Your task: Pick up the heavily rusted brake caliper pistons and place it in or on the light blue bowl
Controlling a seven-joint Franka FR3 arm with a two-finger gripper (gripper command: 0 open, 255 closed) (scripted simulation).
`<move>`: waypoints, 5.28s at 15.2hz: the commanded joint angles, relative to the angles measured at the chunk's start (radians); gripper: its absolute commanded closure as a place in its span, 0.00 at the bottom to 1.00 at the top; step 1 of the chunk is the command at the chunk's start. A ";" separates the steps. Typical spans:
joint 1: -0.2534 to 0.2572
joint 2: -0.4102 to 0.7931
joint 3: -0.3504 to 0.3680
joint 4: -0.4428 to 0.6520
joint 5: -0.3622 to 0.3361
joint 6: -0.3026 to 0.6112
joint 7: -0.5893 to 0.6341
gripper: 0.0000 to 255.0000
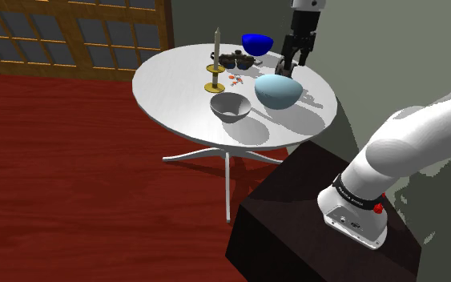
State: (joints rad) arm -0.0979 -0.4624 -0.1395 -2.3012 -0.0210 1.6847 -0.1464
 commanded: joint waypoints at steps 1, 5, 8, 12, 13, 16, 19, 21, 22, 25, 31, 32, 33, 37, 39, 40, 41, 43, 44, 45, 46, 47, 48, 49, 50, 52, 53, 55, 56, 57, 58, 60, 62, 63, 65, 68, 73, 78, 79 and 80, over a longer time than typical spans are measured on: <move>-0.014 0.054 -0.034 0.033 -0.005 0.026 -0.037 0.00; -0.036 0.179 -0.094 0.121 0.005 0.070 -0.107 0.00; -0.051 0.278 -0.135 0.199 0.025 0.093 -0.161 0.00; -0.078 0.418 -0.183 0.320 0.071 0.109 -0.236 0.00; -0.086 0.454 -0.193 0.353 0.085 0.110 -0.255 0.00; -0.115 0.566 -0.219 0.462 0.132 0.105 -0.310 0.00; -0.154 0.683 -0.236 0.585 0.185 0.088 -0.361 0.00; -0.185 0.764 -0.242 0.676 0.221 0.069 -0.390 0.00; -0.203 0.806 -0.243 0.725 0.239 0.057 -0.403 0.00; -0.239 0.887 -0.241 0.813 0.273 0.044 -0.425 0.00; -0.229 0.888 -0.237 0.734 0.278 0.123 -0.431 0.00; -0.228 0.889 -0.236 0.728 0.278 0.131 -0.432 0.00; -0.228 0.889 -0.236 0.727 0.278 0.131 -0.432 0.00; -0.228 0.889 -0.236 0.728 0.278 0.131 -0.432 0.00; -0.228 0.889 -0.236 0.728 0.278 0.130 -0.432 0.00; -0.228 0.889 -0.236 0.728 0.278 0.130 -0.432 0.00; -0.228 0.889 -0.236 0.728 0.278 0.130 -0.432 1.00; -0.228 0.889 -0.236 0.728 0.278 0.130 -0.432 1.00; -0.228 0.889 -0.236 0.728 0.278 0.130 -0.432 1.00; -0.228 0.889 -0.236 0.728 0.278 0.130 -0.432 1.00; -0.228 0.889 -0.236 0.728 0.278 0.130 -0.432 1.00; -0.228 0.889 -0.236 0.728 0.278 0.130 -0.432 1.00; -0.228 0.889 -0.236 0.728 0.278 0.130 -0.432 1.00; -0.228 0.889 -0.236 0.728 0.278 0.130 -0.432 1.00; -0.228 0.889 -0.236 0.728 0.278 0.131 -0.432 1.00; -0.228 0.881 -0.238 0.744 0.275 0.108 -0.428 1.00; -0.228 0.878 -0.239 0.753 0.273 0.096 -0.426 1.00; -0.229 0.873 -0.240 0.772 0.270 0.072 -0.422 1.00; -0.230 0.870 -0.241 0.782 0.268 0.060 -0.420 1.00; -0.230 0.868 -0.241 0.792 0.267 0.048 -0.418 1.00; -0.231 0.866 -0.242 0.803 0.266 0.035 -0.416 1.00; -0.232 0.862 -0.243 0.825 0.264 0.011 -0.412 1.00; -0.234 0.860 -0.244 0.848 0.262 -0.015 -0.409 1.00; -0.235 0.859 -0.244 0.860 0.261 -0.027 -0.407 1.00; -0.237 0.858 -0.245 0.886 0.260 -0.054 -0.404 1.00; -0.241 0.858 -0.246 0.927 0.260 -0.094 -0.399 1.00; -0.250 0.865 -0.247 1.004 0.261 -0.164 -0.391 1.00; -0.263 0.881 -0.247 1.096 0.267 -0.240 -0.384 1.00; -0.267 0.885 -0.247 1.116 0.269 -0.256 -0.383 1.00; -0.270 0.890 -0.247 1.138 0.270 -0.272 -0.381 1.00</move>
State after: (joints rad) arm -0.3651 0.4267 -0.3859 -1.1800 0.2487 1.4279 -0.5282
